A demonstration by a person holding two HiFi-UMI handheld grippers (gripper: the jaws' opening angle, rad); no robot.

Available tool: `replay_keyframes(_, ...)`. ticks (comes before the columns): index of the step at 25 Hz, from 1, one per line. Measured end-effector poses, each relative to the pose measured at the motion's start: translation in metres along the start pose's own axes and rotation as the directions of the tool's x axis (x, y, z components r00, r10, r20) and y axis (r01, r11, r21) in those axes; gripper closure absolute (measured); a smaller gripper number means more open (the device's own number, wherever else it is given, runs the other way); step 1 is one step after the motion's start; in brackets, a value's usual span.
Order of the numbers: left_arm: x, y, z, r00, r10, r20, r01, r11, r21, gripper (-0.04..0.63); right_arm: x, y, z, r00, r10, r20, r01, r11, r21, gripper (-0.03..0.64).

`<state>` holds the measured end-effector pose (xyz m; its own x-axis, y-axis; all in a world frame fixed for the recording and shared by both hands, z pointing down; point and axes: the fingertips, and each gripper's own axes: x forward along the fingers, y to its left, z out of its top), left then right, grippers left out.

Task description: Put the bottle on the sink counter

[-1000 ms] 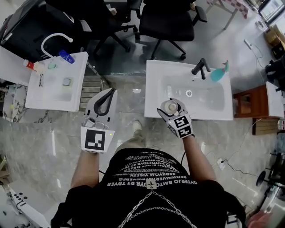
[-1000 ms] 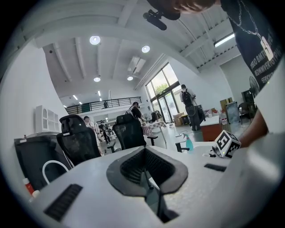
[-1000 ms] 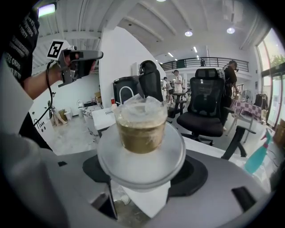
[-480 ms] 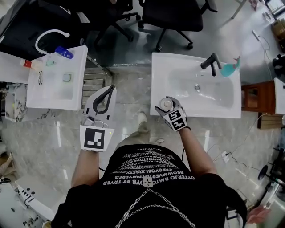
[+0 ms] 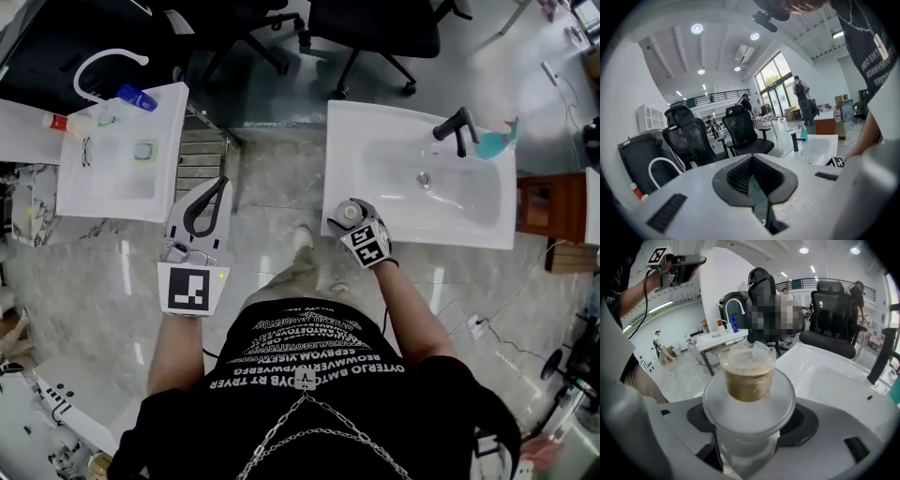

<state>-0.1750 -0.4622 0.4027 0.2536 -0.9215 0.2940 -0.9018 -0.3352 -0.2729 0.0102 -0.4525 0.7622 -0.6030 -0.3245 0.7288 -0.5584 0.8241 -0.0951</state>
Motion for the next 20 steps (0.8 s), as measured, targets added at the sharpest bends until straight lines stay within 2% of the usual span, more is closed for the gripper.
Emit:
replay_keyframes(5,-0.005,-0.007,0.004,1.0,0.003,0.005,-0.003,1.0,0.003,0.589,0.0,0.003,0.002,0.999,-0.028,0.037,0.03,0.998,-0.062,0.281)
replay_keyframes(11,-0.024,-0.023,0.019,1.0,0.01,0.026,-0.011,1.0,0.015,0.589,-0.009,0.007,0.004,0.998,0.023,0.052,-0.022,0.999,-0.024,0.25)
replay_keyframes(17,-0.054,-0.043,0.033,0.998,0.022,0.055,-0.023,1.0,0.016,0.589,-0.061,0.008,-0.016,0.998,0.007,0.063,-0.006,1.0,-0.015,0.239)
replay_keyframes(20,-0.063,-0.058,0.04,0.997,0.017,0.074,-0.018,1.0,0.007,0.589,-0.11,-0.003,-0.023,0.993,-0.024,0.116,0.016,0.998,0.065,0.25)
